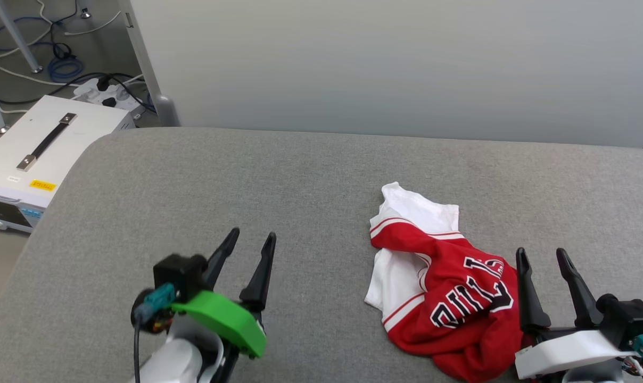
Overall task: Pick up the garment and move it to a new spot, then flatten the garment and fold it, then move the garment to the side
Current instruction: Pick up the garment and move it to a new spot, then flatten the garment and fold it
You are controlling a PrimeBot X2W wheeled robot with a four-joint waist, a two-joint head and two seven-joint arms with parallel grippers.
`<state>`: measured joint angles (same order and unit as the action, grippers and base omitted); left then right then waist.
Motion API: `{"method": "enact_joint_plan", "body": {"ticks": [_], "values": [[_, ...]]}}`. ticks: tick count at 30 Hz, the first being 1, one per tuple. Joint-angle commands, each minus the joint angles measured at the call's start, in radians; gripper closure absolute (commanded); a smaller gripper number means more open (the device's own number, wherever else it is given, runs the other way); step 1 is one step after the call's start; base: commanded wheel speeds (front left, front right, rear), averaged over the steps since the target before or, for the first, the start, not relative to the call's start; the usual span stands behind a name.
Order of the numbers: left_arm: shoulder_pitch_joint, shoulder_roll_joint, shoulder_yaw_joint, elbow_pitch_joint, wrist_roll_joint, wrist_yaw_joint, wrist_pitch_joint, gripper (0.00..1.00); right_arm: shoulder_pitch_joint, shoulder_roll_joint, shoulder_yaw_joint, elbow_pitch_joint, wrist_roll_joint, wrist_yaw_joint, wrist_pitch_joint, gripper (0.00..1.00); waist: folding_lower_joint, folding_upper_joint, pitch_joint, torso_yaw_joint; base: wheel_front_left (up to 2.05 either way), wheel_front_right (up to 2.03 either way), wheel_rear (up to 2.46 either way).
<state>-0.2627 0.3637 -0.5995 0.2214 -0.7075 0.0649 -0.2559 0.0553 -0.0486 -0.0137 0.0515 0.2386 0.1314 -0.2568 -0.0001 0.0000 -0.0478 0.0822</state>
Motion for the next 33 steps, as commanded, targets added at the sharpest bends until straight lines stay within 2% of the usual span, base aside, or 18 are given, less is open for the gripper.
{"method": "enact_joint_plan", "body": {"ticks": [1,9,16,22,26,33], "values": [[0.047,-0.02,0.029,-0.022,0.024,-0.003,-0.006,0.0,0.018,-0.002,0.004,-0.005,-0.009,-0.001,-0.005,0.0,0.0001,0.0,-0.002,-0.002,0.0,0.0,0.0],[0.208,-0.113,0.159,-0.07,0.12,-0.065,-0.006,0.0,0.035,-0.002,0.011,-0.009,-0.013,-0.001,-0.005,0.0,0.0001,0.0,-0.003,-0.015,0.0,0.0,0.0],[0.21,-0.143,0.185,-0.038,0.18,-0.115,-0.006,0.0,0.026,-0.002,0.028,-0.012,-0.009,-0.001,-0.005,0.0,0.0001,0.0,0.014,-0.032,0.0,0.0,0.0],[0.155,-0.14,0.137,-0.011,0.224,-0.14,0.012,0.0,0.008,-0.002,0.041,-0.025,-0.021,-0.001,-0.005,0.0,0.0001,0.0,0.063,-0.058,0.0,0.0,0.0],[0.089,-0.157,0.121,0.014,0.201,-0.136,0.13,0.0,-0.009,-0.002,0.041,-0.039,-0.032,-0.001,-0.005,0.0,0.0001,0.0,0.107,-0.083,0.0,0.0,0.0],[-0.067,-0.178,0.069,0.073,0.167,-0.112,0.463,0.0,-0.044,-0.002,0.057,-0.052,-0.046,-0.001,-0.005,0.0,0.0001,0.0,0.185,-0.13,0.0,0.0,0.0]]}}
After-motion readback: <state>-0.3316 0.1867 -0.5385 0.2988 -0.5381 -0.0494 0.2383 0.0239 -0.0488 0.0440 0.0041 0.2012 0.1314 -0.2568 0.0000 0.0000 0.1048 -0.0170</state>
